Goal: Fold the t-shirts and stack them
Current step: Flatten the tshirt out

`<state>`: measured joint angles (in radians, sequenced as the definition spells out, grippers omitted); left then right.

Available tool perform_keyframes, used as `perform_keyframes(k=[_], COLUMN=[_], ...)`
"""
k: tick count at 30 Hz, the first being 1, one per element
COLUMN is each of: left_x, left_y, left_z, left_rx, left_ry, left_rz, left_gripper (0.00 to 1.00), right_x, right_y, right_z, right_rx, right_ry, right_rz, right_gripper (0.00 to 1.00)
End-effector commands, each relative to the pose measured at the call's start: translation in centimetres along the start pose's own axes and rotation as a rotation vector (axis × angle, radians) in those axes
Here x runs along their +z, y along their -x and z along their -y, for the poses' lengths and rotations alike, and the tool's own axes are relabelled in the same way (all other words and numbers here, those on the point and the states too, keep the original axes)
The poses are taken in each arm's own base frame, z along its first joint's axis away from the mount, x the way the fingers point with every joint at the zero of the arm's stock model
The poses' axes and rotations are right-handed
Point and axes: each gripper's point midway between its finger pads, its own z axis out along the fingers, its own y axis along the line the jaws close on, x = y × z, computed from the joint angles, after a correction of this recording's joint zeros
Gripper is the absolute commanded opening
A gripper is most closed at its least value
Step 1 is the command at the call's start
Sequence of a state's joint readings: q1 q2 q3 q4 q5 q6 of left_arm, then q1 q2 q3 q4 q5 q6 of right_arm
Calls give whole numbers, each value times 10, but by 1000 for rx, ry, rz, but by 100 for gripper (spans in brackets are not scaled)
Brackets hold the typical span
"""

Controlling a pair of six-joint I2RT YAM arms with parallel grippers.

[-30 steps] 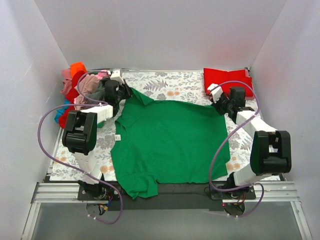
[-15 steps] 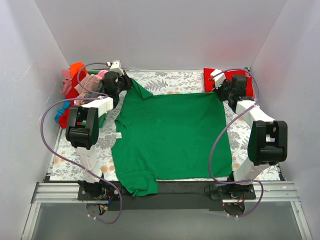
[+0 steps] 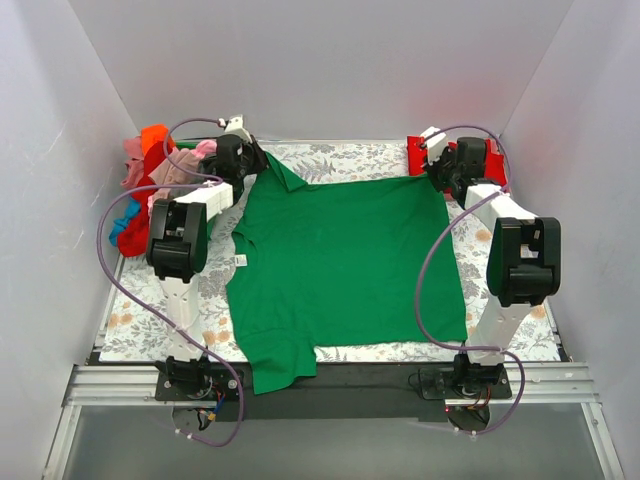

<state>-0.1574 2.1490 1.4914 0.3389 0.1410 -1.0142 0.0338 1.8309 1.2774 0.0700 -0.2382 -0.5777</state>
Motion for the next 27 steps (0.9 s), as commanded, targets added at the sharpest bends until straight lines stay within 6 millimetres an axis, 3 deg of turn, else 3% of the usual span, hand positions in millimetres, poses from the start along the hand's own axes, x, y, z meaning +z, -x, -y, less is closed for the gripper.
perform_keyframes(k=[1, 13, 21, 27], left_x=[6, 24, 29, 27], left_y=[30, 42, 39, 49], left_z=[0, -6, -7, -2], left_rx=[-5, -39, -48, -49], left_ry=[22, 59, 53, 39], left_rz=[61, 103, 99, 116], left_gripper=[0, 0, 1, 0], right_x=[4, 15, 20, 20], right_y=[26, 25, 28, 35], right_z=[22, 29, 35, 40], right_rx=[7, 23, 47, 61], right_ry=[-55, -70, -85, -92], right_rz=[52, 37, 36, 42], right_gripper=[1, 1, 2, 1])
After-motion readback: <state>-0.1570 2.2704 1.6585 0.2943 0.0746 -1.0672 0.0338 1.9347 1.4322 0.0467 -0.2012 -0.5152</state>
